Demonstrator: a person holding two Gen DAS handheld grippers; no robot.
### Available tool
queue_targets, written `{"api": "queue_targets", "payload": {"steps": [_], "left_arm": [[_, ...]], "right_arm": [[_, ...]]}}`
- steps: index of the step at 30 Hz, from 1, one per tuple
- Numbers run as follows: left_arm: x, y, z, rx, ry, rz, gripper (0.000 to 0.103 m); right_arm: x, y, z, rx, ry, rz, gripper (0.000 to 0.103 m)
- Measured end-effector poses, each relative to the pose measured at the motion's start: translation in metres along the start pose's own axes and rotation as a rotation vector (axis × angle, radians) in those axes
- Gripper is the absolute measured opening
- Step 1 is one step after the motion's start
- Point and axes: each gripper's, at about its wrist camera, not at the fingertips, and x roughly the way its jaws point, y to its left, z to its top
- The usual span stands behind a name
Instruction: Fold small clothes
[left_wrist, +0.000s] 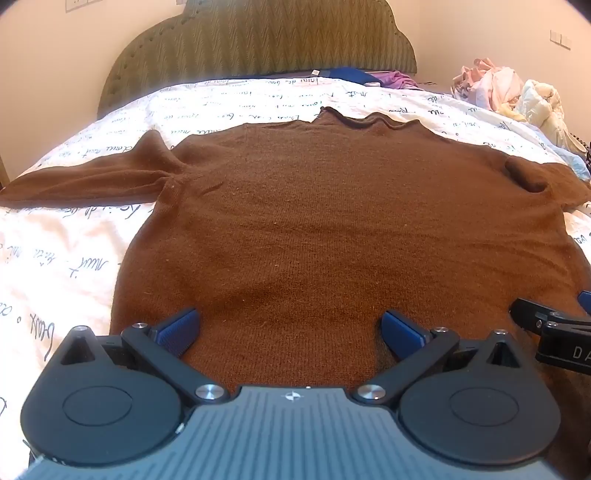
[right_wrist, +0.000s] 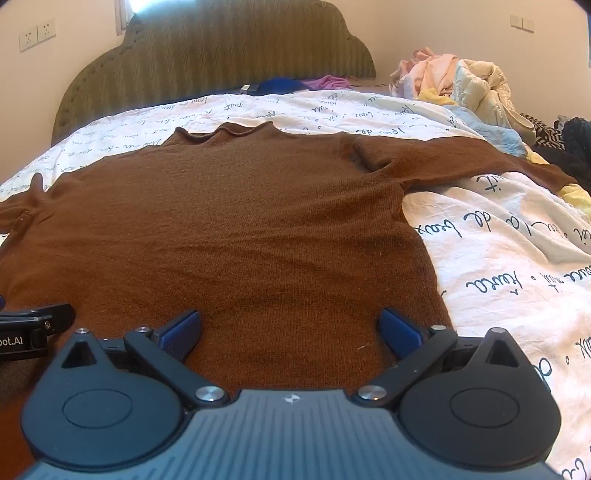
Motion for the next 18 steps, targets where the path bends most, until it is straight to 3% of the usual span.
{"api": "queue_targets", "payload": {"steps": [18], "left_arm": [[0.0009, -0.0031, 0.0011, 0.01, 0.008, 0.011, 0.103]], "right_arm": [[-0.0003, -0.0011, 0.0004, 0.002, -0.001, 0.002, 0.103]]}}
